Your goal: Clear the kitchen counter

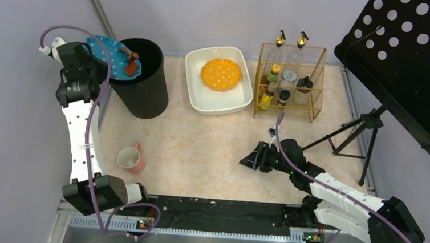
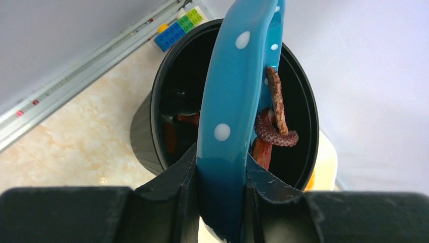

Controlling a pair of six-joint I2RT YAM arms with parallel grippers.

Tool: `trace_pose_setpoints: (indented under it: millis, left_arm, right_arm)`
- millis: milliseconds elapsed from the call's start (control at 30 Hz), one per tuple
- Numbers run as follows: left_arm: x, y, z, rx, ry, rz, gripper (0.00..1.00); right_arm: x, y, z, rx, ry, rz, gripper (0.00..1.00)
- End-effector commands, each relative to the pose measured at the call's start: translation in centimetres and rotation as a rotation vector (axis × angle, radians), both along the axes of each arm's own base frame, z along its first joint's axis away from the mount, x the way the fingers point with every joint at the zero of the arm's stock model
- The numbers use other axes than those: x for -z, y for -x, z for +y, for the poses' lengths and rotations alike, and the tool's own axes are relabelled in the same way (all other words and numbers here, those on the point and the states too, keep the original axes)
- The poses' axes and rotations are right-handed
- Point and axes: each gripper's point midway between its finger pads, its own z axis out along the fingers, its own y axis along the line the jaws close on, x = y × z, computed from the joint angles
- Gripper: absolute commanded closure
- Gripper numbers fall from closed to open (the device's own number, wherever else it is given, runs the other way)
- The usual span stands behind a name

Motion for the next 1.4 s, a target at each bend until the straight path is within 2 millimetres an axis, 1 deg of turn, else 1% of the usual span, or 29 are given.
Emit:
trace_pose_setpoints:
  millis: [0, 133, 200, 367, 467, 533, 733, 767, 933, 1033, 1100, 1233, 1367]
  left_arm:
    - [-8.6, -0.8, 1.4, -0.09, -0.218, -0.215, 1.0]
    - [-9.6, -0.9, 1.5, -0.129, -0.327, -0.183, 1.0]
    - [-10.4, -1.0, 1.0, -0.136, -0.384, -0.171, 1.0]
    - [-11.5, -1.3, 0.2, -0.157, -0.525, -0.129, 1.0]
    - [-12.0, -1.5, -1.0, -0.169, -0.653, -0.12, 1.0]
    - [-12.1, -1.6, -2.2, -0.178, -0.736, -0.102, 1.0]
    - [-12.6, -2.0, -4.0, -0.206, -0.902, -0.05, 1.0]
    - [-13.1, -2.0, -4.3, -0.222, -0.929, -0.056, 1.0]
    - [-13.4, -1.8, -5.8, -0.277, -1.073, -0.011, 1.0]
    - [-13.7, -1.4, -7.0, -0.298, -1.101, -0.021, 1.0]
    - [-14.3, -1.1, -8.5, -0.277, -1.112, -0.045, 1.0]
    - [-16.4, -0.1, -11.3, -0.224, -1.076, -0.103, 1.0]
    - [-18.5, 0.8, -13.0, -0.178, -1.016, -0.164, 1.0]
  right_arm:
    - [-0.9, 0.0, 0.2, -0.014, -0.039, -0.046, 0.49]
    - [-0.7, 0.3, 0.2, -0.02, -0.047, -0.042, 0.49]
    - [-0.6, 0.4, 0.2, -0.022, -0.045, -0.041, 0.49]
    - [-0.6, 0.6, 0.3, -0.033, -0.049, -0.041, 0.49]
    - [-0.6, 0.6, 0.3, -0.034, -0.051, -0.042, 0.49]
    - [-0.6, 0.6, 0.3, -0.035, -0.052, -0.042, 0.49]
    - [-0.7, 0.9, 0.2, -0.041, -0.057, -0.043, 0.49]
    - [-0.7, 1.0, 0.2, -0.041, -0.056, -0.044, 0.49]
    - [-0.9, 1.0, -0.1, -0.033, -0.055, -0.051, 0.49]
    - [-0.9, 1.1, -0.1, -0.034, -0.054, -0.053, 0.49]
    - [-0.9, 1.1, -0.1, -0.034, -0.057, -0.053, 0.49]
    - [-0.8, 1.1, -0.1, -0.033, -0.058, -0.051, 0.49]
    - [-0.7, 1.2, -0.2, -0.033, -0.061, -0.05, 0.49]
